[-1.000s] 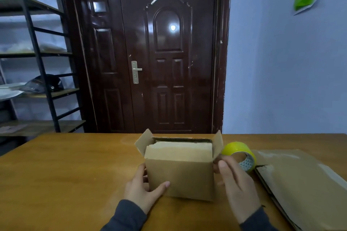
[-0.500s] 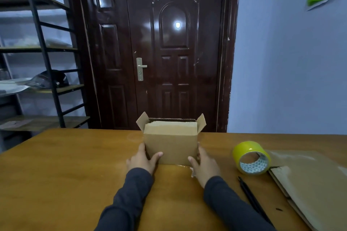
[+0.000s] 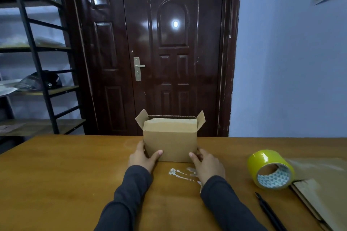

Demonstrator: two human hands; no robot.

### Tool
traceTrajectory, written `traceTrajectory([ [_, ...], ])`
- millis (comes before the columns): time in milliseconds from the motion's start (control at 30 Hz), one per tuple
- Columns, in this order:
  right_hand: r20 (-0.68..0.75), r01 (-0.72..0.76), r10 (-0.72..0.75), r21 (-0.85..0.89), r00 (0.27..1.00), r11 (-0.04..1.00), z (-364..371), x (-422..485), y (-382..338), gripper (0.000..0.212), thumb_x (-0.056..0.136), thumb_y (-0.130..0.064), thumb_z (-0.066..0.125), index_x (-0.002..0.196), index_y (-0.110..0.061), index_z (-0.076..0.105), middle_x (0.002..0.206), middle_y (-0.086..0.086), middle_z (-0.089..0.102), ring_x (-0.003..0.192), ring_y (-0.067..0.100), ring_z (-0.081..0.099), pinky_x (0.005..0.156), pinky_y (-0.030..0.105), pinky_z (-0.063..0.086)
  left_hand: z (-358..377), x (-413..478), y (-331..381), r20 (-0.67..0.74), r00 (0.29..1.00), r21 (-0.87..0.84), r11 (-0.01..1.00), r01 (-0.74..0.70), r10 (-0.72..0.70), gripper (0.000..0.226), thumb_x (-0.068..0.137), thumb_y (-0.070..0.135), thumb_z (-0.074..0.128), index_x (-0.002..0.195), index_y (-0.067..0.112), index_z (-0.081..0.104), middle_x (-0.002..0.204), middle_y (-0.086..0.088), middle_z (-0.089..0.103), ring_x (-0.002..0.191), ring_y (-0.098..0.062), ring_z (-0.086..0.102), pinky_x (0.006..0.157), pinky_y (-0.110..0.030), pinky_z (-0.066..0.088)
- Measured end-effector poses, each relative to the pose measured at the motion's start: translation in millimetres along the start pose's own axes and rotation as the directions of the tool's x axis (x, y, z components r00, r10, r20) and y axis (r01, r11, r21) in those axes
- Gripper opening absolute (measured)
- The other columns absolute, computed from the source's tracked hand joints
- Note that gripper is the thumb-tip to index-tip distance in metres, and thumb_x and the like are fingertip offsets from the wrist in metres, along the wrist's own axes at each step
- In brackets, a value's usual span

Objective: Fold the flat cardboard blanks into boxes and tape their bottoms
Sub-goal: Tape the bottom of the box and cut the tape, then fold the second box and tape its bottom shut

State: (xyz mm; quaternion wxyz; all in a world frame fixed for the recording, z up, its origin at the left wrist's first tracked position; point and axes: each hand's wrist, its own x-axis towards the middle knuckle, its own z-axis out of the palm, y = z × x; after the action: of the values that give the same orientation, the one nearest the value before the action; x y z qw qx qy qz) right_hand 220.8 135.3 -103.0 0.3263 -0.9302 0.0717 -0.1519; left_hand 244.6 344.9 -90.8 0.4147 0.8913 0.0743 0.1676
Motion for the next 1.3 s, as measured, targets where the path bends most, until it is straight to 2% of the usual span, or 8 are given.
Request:
traceTrajectory([
  [233, -0.047, -0.066, 0.091, 0.384, 0.995, 0.921, -19.1, -17.9, -2.0, 0.062, 0.087, -0.037, 0.064, 0.142, -0.03, 0.034, 0.143, -0.007, 0.049, 0.125, 0.017, 0.05, 0.099, 0.036, 0.046, -1.1, -20.6, -2.2, -0.068, 0.998, -0.139, 0.99, -0.023, 0.014, 0.129, 0.058, 0.056, 0.083, 0.153, 0.027, 0.0, 0.156, -0.008, 0.027, 0.14, -0.028, 0.032, 0.111, -0.045, 0.035],
  [433, -0.295, 0.126, -0.071, 0.171, 0.953, 0.977, -67.1, -63.6, 1.9, 0.054, 0.09, -0.041, 0.055, 0.14, -0.034, 0.035, 0.12, -0.006, 0.056, 0.105, 0.008, 0.053, 0.082, 0.022, 0.045, -7.3, -68.2, 13.4, -0.283, 0.904, 0.284, 0.928, -0.24, 0.32, 0.111, 0.072, 0.063, 0.068, 0.153, 0.016, 0.009, 0.159, -0.007, 0.019, 0.141, -0.026, 0.031, 0.109, -0.048, 0.034],
  [600, -0.322, 0.201, -0.185, 0.017, 0.929, 0.979, -140.3, -80.2, 19.0, 0.055, 0.091, -0.041, 0.053, 0.141, -0.032, 0.035, 0.124, -0.001, 0.058, 0.11, 0.016, 0.056, 0.083, 0.03, 0.049, 7.1, -111.4, 71.4, -0.334, 0.824, 0.277, 0.883, -0.379, 0.458, 0.095, 0.079, 0.05, 0.068, 0.15, 0.008, 0.022, 0.152, -0.014, 0.034, 0.135, -0.03, 0.039, 0.102, -0.046, 0.039],
  [867, -0.177, 0.171, -0.219, -0.25, 0.959, 0.953, -254.9, -98.2, 79.6, 0.069, 0.087, -0.043, 0.057, 0.148, -0.027, 0.03, 0.149, 0.0, 0.043, 0.135, 0.023, 0.038, 0.107, 0.04, 0.038, 58.5, -180.9, 206.0, -0.007, 0.782, 0.214, 0.765, -0.607, 0.623, 0.072, 0.086, 0.056, 0.05, 0.148, 0.023, 0.031, 0.137, 0.003, 0.052, 0.128, -0.019, 0.044, 0.102, -0.037, 0.036],
  [967, -0.119, 0.025, -0.067, -0.329, 0.991, 0.944, -287.3, -100.9, 117.0, 0.073, 0.084, -0.043, 0.057, 0.149, -0.028, 0.027, 0.152, 0.001, 0.038, 0.138, 0.026, 0.034, 0.108, 0.044, 0.035, 88.9, -206.5, 244.4, 0.244, 0.859, 0.001, 0.886, -0.464, 0.45, 0.071, 0.086, 0.057, 0.051, 0.147, 0.028, 0.03, 0.138, -0.001, 0.052, 0.125, -0.024, 0.047, 0.102, -0.041, 0.04],
  [1100, -0.041, -0.258, 0.262, -0.379, 0.964, 0.889, -321.3, -107.0, 179.2, 0.081, 0.083, -0.049, 0.058, 0.15, -0.024, 0.022, 0.154, 0.007, 0.031, 0.139, 0.032, 0.031, 0.109, 0.048, 0.033, 116.7, -244.6, 283.8, 0.584, 0.803, -0.072, 0.993, -0.09, 0.115, 0.072, 0.087, 0.05, 0.057, 0.148, 0.022, 0.031, 0.142, -0.008, 0.046, 0.124, -0.031, 0.049, 0.093, -0.033, 0.042],
  [1200, 0.046, -0.438, 0.479, -0.333, 0.877, 0.835, -337.4, -114.5, 219.4, 0.085, 0.083, -0.056, 0.058, 0.149, -0.014, 0.025, 0.147, 0.013, 0.04, 0.129, 0.034, 0.042, 0.102, 0.045, 0.042, 126.7, -267.0, 301.2, 0.65, 0.76, 0.074, 0.992, -0.1, 0.028, 0.038, 0.095, 0.037, 0.052, 0.122, 0.01, 0.051, 0.121, -0.013, 0.054, 0.106, -0.031, 0.055, 0.096, -0.036, 0.042],
  [1300, 0.178, -0.504, 0.558, -0.272, 0.811, 0.82, -341.2, -124.8, 240.0, 0.078, 0.085, -0.058, 0.056, 0.142, -0.008, 0.037, 0.131, 0.011, 0.052, 0.114, 0.03, 0.053, 0.095, 0.04, 0.046, 138.8, -280.5, 306.4, 0.722, 0.691, 0.21, 0.962, -0.173, -0.034, 0.054, 0.099, 0.037, 0.045, 0.144, 0.007, 0.035, 0.145, -0.014, 0.04, 0.131, -0.034, 0.042, 0.104, -0.038, 0.036],
])
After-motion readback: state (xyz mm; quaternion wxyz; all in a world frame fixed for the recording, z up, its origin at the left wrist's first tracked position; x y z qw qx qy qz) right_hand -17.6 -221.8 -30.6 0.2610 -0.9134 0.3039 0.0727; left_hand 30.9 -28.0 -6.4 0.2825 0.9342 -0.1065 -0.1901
